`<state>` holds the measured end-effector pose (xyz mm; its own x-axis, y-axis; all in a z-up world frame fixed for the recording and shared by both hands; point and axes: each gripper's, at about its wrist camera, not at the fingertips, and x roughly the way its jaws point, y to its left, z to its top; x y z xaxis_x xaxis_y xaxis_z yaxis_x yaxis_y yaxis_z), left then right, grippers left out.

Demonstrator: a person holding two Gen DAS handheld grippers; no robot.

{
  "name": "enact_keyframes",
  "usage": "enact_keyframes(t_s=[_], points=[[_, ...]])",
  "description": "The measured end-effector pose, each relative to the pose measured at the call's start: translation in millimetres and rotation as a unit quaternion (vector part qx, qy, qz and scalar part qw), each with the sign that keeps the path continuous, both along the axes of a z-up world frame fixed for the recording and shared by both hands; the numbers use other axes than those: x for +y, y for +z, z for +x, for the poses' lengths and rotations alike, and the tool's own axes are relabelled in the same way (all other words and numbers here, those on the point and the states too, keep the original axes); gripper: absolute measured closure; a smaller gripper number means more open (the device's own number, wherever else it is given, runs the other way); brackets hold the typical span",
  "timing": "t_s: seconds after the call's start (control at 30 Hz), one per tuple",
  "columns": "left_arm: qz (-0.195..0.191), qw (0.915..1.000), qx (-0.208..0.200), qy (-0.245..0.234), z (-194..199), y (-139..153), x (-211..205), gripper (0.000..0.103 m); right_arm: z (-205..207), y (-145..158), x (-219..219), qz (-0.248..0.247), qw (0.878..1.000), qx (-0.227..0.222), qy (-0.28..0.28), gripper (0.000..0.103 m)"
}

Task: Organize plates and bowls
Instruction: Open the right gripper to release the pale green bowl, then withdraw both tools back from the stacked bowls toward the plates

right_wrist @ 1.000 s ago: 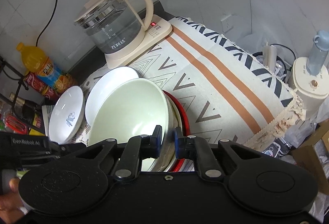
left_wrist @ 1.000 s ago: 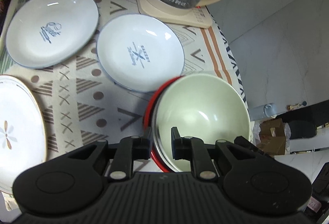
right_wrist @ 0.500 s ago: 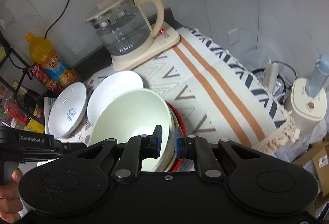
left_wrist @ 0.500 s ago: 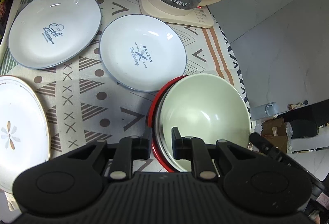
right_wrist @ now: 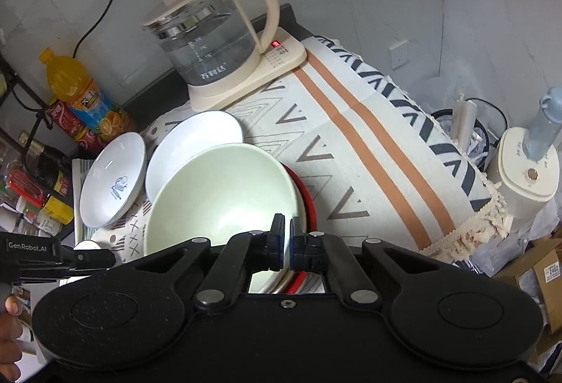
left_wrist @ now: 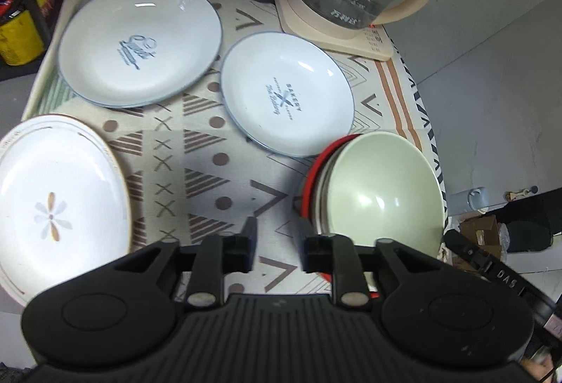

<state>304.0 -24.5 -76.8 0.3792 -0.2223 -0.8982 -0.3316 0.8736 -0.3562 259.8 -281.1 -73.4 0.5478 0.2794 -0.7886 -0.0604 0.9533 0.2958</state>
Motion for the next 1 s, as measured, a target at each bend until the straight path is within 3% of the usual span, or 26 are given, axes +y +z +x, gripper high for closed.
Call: enact_keyframes(t_s=[0.17, 0.33, 0.37, 0.6, 0.73, 1.0], points=[[0.014, 0.9998, -0.010, 0.009, -13.4, 9.1, 7.8, 0.050, -3.0, 9.3, 10.7, -0.005, 1.000, -0.007, 0.015, 0.096], [0.028, 0.9992, -0.017, 0.022, -26.9, 16.2, 18.1, 0.036, -7.7, 17.0, 22.2, -0.005, 1.000, -0.016, 0.025, 0.057], [0.030, 0.9991, -0.016, 0.024, -29.7, 17.1, 20.8, 0.034, -9.1, 18.7, 25.0, -0.003, 0.999, -0.019, 0.029, 0.055], [0.033, 0.9983, -0.014, 0.047, -55.3, 17.2, 40.8, 0.025, -18.2, 26.2, 51.0, 0.001, 0.998, -0.022, 0.065, 0.039], [0.035, 0.9977, -0.014, 0.056, -70.6, 16.6, 50.4, 0.023, -24.1, 27.4, 67.8, -0.001, 0.997, -0.024, 0.079, 0.024], [0.040, 0.9967, -0.008, 0.070, -100.7, 12.4, 73.9, 0.023, -43.8, 27.4, 108.7, -0.008, 0.992, -0.029, 0.122, 0.015]])
